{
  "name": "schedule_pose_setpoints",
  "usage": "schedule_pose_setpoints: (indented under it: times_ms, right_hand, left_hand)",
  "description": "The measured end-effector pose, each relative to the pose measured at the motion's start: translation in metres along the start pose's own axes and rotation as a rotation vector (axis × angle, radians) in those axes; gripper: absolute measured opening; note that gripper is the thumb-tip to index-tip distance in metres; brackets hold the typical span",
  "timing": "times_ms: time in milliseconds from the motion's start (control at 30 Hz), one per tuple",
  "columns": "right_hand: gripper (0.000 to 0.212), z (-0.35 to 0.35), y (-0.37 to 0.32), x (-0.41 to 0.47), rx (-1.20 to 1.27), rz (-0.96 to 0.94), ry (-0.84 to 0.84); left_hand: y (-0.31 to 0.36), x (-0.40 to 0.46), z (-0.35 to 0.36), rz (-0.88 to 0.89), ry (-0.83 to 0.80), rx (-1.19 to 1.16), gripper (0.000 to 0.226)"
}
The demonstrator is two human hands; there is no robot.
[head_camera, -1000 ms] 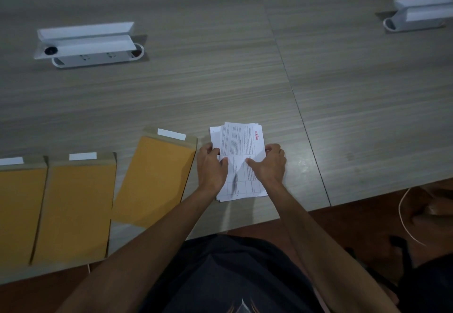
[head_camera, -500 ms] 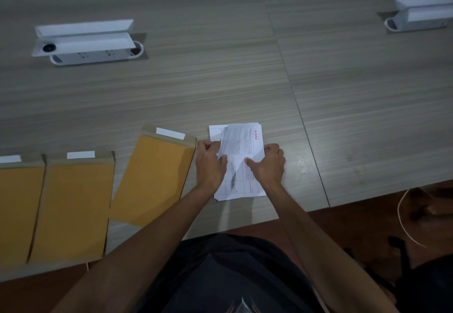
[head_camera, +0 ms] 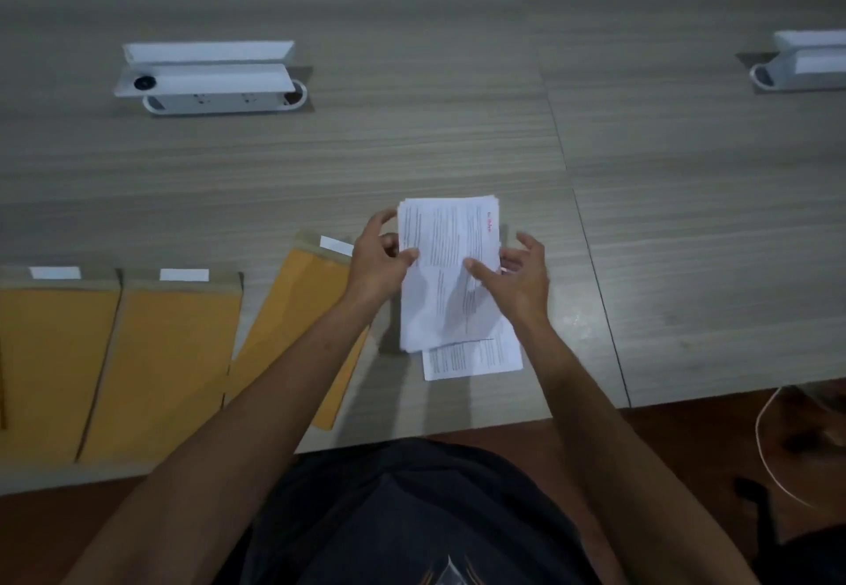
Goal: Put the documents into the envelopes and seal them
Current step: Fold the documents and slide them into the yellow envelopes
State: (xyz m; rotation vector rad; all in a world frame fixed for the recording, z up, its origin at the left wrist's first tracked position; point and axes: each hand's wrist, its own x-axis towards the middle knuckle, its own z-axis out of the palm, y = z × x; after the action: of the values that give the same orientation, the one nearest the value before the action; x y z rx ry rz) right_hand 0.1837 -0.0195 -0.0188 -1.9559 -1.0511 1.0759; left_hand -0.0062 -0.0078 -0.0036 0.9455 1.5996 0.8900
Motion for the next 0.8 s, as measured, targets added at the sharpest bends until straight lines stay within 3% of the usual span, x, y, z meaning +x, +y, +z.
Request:
schedule_pose_setpoints:
  times_ms: [67, 167, 233, 433, 567, 800]
  right_hand:
    - [0.085, -0.005, -0.013, 0.005, 0.014, -0.017, -0.057]
    - [0.057, 0.01, -0.032, 0.001, -0.045, -0.003, -0.353]
    - [0.051, 0.026, -0.038, -0.004, -0.016, 0.034, -0.469]
    - [0.042, 0.089, -0.055, -0.031, 0.516, 0.258, -0.576]
    - [0.055, 0.132, -0.065, -0.047, 0.552, 0.184, -0.58]
    - [0.051, 0.163, -0.087, -0.061, 0.226, -0.005, -0.616]
  left_hand:
    - [0.005, 0.003, -0.018, -0.033, 0.012, -0.104, 0.051]
    - [0.001, 0.007, -0.058, -0.076, 0.102, -0.211, 0.044]
    - [-0.006, 0.009, -0.081, -0.112, 0.158, -0.309, 0.043]
    - [-0.034, 0.002, -0.143, -0.188, 0.258, -0.563, 0.034]
    - [-0.049, -0.002, -0.179, -0.224, 0.207, -0.514, 0.038]
    - [-0.061, -0.008, -0.284, -0.136, 0.079, -0.225, 0.048]
